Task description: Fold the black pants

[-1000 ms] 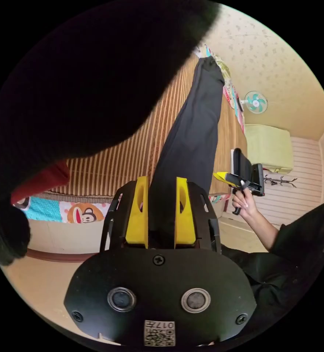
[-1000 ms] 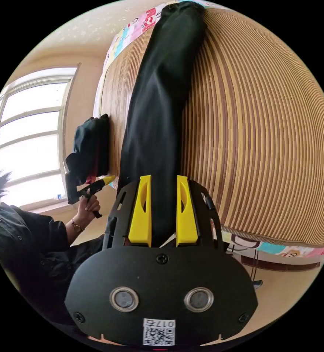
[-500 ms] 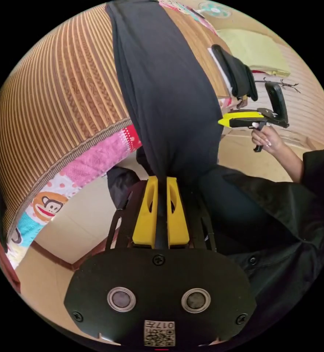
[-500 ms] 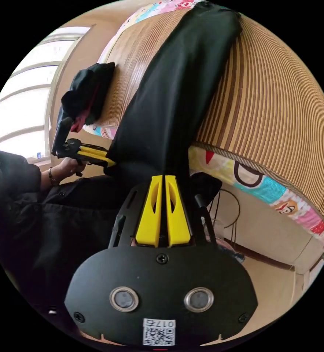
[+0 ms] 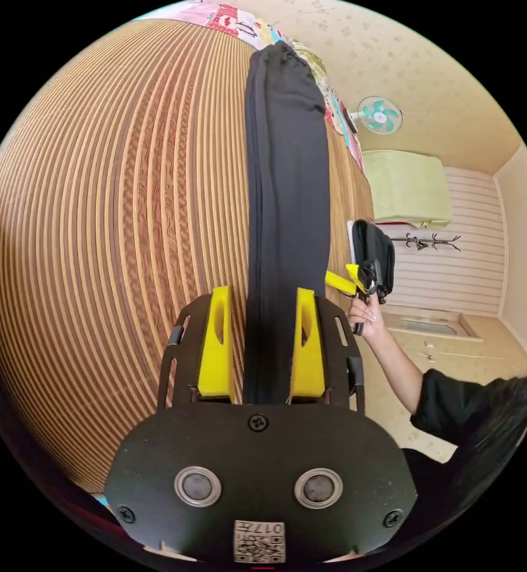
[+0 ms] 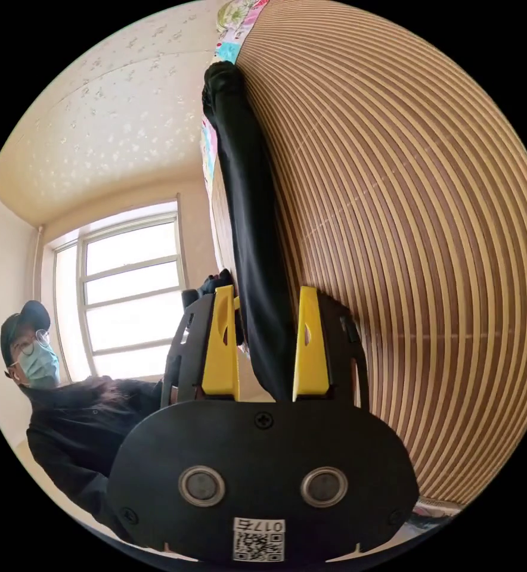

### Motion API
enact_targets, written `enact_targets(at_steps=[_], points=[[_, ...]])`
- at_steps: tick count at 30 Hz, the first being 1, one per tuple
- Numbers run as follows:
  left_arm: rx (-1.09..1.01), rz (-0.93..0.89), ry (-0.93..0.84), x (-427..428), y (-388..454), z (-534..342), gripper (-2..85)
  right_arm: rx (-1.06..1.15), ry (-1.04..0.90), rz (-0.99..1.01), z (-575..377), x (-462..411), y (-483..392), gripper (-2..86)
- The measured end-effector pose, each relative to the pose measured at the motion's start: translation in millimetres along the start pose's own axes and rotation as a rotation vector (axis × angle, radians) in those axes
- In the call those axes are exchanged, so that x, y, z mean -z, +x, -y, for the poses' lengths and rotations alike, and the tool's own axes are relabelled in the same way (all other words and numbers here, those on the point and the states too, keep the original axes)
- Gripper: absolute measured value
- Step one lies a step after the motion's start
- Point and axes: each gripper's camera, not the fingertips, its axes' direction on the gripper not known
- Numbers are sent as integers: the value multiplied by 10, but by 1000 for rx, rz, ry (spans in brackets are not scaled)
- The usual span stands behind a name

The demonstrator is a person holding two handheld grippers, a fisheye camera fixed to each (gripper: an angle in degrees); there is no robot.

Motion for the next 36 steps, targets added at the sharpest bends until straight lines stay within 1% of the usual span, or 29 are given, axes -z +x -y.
enact_targets(at_steps=[2, 3, 4, 6, 7, 8, 9, 10, 11, 12, 14, 15, 17, 18, 19, 20, 21, 23, 25, 27, 30, 32, 34, 36], points=[[33, -67, 19, -61, -145, 236, 83, -14, -61, 140, 230, -176, 101, 101], [47, -91, 4, -88, -177, 281, 79, -16, -94, 165, 273, -237, 108, 99], [73, -131, -35, -136, -229, 339, 72, -22, -155, 173, 328, -338, 103, 91], [88, -175, -67, -97, -288, 335, 64, -9, -181, 139, 316, -376, 44, 74], [79, -244, -76, -43, -315, 272, 52, 21, -168, 147, 250, -333, -32, 57], [69, -363, -44, 50, -325, 161, 44, 55, -157, 169, 148, -276, -132, 49], [59, -425, -24, 106, -316, 96, 43, 77, -150, 188, 85, -243, -193, 45], [23, -525, 12, 231, -254, -39, 41, 126, -147, 236, -62, -179, -342, 39], [-38, -586, 40, 388, -121, -183, 40, 176, -158, 272, -224, -125, -524, 34], [-74, -600, 51, 476, -27, -258, 39, 201, -161, 278, -311, -97, -631, 32], [-213, -640, 98, 850, 445, -580, 38, 320, -150, 272, -705, 28, -1179, 24], [-243, -650, 113, 953, 575, -663, 38, 349, -143, 274, -802, 67, -1333, 23], [-362, -707, 189, 1413, 1127, -961, 38, 494, -107, 300, -1163, 252, -2015, 17], [-396, -721, 206, 1533, 1282, -1024, 38, 541, -99, 305, -1243, 303, -2201, 16], [-474, -739, 233, 1766, 1609, -1129, 38, 654, -92, 309, -1394, 404, -2590, 14], [-562, -745, 261, 2001, 1955, -1220, 38, 770, -85, 306, -1521, 505, -2961, 13], [-600, -745, 276, 2116, 2124, -1257, 37, 822, -79, 305, -1575, 554, -3137, 13], [-731, -751, 338, 2528, 2730, -1350, 36, 1024, -76, 319, -1749, 723, -3817, 12], [-816, -786, 380, 2789, 3133, -1369, 34, 1146, -62, 334, -1836, 824, -4252, 11], [-841, -756, 416, 2982, 3470, -1333, 33, 1208, -31, 286, -1827, 895, -4555, 11], [-770, -618, 468, 3131, 3742, -1130, 32, 1133, 18, 187, -1478, 924, -4703, 11], [-676, -488, 468, 3059, 3762, -825, 32, 1015, 31, 95, -1004, 832, -4574, 11], [-594, -421, 453, 2933, 3684, -539, 32, 950, 45, 19, -606, 718, -4414, 11], [-540, -382, 439, 2788, 3579, -260, 32, 884, 42, -5, -208, 594, -4210, 11]])
